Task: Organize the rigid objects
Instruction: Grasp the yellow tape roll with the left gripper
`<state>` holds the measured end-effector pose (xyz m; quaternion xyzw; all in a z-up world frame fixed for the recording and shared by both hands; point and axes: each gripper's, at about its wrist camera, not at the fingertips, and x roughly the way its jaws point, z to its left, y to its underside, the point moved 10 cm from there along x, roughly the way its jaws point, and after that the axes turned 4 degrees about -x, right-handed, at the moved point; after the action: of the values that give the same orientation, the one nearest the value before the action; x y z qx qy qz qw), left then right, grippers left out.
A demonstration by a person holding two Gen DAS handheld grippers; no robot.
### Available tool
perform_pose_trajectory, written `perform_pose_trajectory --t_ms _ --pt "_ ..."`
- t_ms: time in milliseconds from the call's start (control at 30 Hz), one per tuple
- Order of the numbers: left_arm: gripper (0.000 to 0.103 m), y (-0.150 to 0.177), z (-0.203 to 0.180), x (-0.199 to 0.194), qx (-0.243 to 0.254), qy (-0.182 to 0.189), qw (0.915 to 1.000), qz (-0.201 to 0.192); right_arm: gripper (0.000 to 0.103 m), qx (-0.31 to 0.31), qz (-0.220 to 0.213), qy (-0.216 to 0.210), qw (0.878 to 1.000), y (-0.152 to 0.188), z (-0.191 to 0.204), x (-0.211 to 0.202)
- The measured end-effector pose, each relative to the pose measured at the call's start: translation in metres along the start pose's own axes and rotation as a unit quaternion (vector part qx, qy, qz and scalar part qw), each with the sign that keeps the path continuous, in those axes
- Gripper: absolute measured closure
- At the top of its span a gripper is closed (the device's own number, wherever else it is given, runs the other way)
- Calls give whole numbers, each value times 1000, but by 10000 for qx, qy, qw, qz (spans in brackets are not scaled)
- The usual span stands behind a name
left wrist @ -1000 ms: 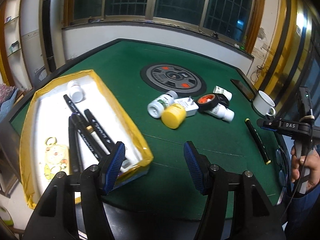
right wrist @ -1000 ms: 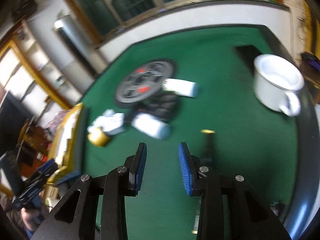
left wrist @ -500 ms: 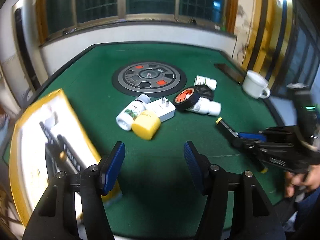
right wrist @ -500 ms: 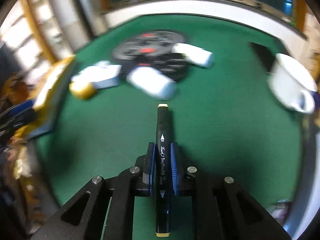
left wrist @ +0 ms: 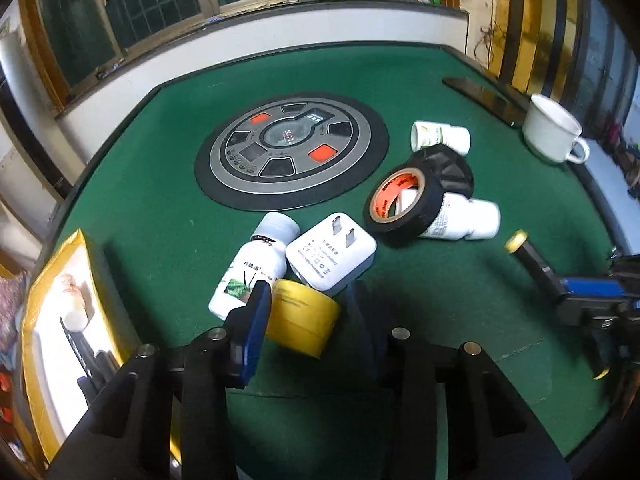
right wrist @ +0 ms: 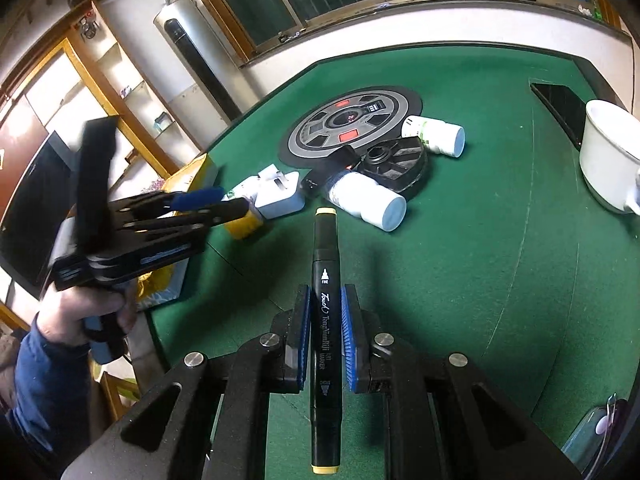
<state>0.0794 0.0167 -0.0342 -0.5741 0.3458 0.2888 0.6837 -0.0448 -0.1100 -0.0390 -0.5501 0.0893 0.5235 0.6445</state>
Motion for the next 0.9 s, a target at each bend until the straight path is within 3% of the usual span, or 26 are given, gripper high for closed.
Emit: perform_pose_trajectory --t_ms 233,367,533,633,900 --pt "63 3 3 9 -146 -146 9998 29 90 -71 107 -91 9999 4 4 0" --pt "61 13 -3 23 -288 13 9993 248 90 -131 155 -110 9997 7 8 2" --pt "63 15 -2 20 -793 132 9967 61 90 -134 134 -89 9998 8 9 0" --pt "63 23 -10 10 -1068 376 9936 -25 90 -90 125 -93 9998 7 8 0" --pt "63 46 -45 -31 -1149 867 9893 -246 90 -56 58 -57 10000 6 7 -2"
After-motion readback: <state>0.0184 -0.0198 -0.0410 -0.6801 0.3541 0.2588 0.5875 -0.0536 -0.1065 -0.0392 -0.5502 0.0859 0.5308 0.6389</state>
